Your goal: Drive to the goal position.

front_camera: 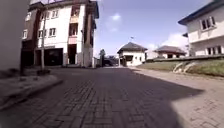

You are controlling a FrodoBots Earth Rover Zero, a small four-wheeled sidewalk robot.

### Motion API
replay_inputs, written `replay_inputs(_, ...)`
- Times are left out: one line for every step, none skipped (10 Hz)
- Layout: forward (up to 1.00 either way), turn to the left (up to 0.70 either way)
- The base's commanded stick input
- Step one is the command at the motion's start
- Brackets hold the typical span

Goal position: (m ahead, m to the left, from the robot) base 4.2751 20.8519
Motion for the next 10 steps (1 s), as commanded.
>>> replay_inputs(0.7, 0.02)
replay_inputs(0.7, 0.27)
replay_inputs(0.7, 0.35)
replay_inputs(0.7, 0.31)
replay_inputs(0.7, 0.04)
replay_inputs(0.7, 0.0)
replay_inputs(0.7, 0.0)
replay_inputs(0.7, 0.0)
replay_inputs(0.7, 0.0)
replay_inputs(0.7, 0.0)
